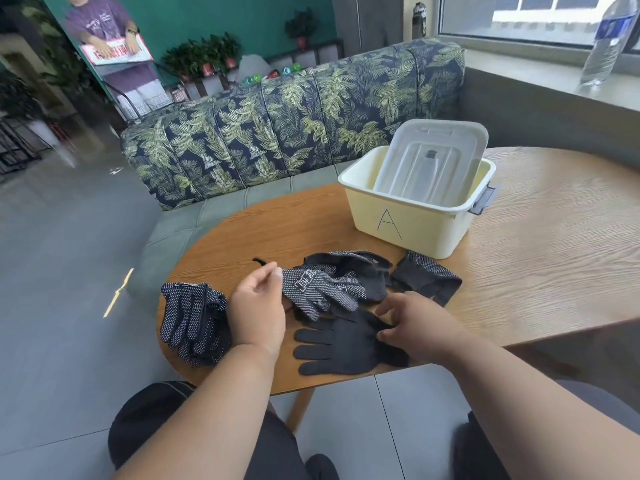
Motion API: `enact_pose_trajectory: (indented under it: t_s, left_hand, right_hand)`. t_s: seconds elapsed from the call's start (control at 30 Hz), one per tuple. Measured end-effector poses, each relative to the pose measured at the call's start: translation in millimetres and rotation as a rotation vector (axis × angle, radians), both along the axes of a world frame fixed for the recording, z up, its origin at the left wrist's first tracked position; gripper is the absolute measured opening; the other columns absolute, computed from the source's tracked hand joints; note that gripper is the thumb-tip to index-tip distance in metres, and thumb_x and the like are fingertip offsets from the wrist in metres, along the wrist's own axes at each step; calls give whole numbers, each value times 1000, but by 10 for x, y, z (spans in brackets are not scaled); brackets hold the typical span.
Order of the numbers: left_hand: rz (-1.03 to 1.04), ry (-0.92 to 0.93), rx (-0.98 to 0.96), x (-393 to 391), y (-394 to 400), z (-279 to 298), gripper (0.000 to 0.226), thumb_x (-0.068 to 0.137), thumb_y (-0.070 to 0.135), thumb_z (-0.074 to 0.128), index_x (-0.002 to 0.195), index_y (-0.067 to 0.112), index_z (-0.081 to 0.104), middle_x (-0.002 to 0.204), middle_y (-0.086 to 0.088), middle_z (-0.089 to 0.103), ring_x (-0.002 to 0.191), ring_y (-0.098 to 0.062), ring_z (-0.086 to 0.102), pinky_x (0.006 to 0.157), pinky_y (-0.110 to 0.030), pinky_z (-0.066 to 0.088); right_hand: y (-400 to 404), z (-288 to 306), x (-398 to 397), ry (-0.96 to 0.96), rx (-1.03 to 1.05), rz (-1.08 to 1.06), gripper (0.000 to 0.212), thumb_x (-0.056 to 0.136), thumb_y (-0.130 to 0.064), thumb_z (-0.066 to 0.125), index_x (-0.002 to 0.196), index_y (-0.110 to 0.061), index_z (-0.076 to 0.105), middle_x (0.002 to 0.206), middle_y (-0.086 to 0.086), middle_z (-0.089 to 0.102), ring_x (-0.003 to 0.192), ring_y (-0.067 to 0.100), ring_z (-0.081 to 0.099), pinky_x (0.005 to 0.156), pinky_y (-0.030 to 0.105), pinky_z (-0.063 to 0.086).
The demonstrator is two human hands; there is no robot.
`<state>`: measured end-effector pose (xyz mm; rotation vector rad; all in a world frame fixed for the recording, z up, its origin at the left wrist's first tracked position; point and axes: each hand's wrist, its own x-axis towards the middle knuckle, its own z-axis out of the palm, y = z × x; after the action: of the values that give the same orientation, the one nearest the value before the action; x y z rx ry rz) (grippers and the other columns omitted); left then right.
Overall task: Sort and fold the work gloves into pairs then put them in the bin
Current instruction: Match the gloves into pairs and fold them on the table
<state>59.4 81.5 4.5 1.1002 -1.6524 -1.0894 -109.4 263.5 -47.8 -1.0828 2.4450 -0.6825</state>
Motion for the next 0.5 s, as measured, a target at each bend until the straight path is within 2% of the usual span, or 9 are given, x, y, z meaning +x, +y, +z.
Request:
enact_pose_trajectory:
  t_s: [0.1,0.2,0.27,0.33,0.4,0.47,0.5]
  left_hand:
    - [45,120,-15,-4,19,232,14,95,14,70,103,26,74,92,19,71,77,17,64,71,-1,46]
    - [-10,136,-134,-15,113,426,17,93,6,70,95,23,68,89,11,72,76,9,66,73,-10,49]
    - [-147,93,-180,-51,291,443,21,91,2,70,91,23,65,84,7,72,76,0,67,72,-14,51]
    - [-347,-8,-167,-115,513,313,25,90,-2,67,90,23,65,84,5,73,81,-7,69,76,-18,52]
    - [-566,-138,-103,-163,712,99,34,88,-5,63,94,28,66,92,8,73,91,-5,70,87,-21,52]
    - [-768,-286,-18,-159,848,-106,42,87,-5,60,102,34,66,101,11,74,102,0,68,99,-23,50]
    - [-833,-356,-5,-144,886,-183,43,86,-3,59,105,34,67,105,14,74,106,2,67,102,-24,50]
  right_hand:
    - [1,12,3,-15,-24,-24,23,80,-41,76,97,-43,61,101,-10,61,91,12,63,78,28,50]
    - [-2,83,38,-39,-168,-109,5,86,-37,68,88,-32,67,76,-11,68,70,3,62,62,23,44]
    - [-1,181,67,-225,-355,-184,19,94,-39,64,85,-23,70,66,-10,67,62,9,59,59,26,45]
    - [21,344,96,-588,-496,-250,36,102,-47,56,93,-16,72,70,0,68,62,18,58,57,27,44]
    - [46,443,108,-863,-508,-275,49,101,-60,50,100,-15,71,77,10,72,64,24,63,57,29,47]
    - [62,422,116,-890,-446,-270,45,99,-58,57,101,-16,73,85,14,75,72,25,70,61,37,58]
    - [71,374,108,-818,-404,-259,34,98,-48,64,101,-14,72,89,15,76,76,25,72,66,41,62]
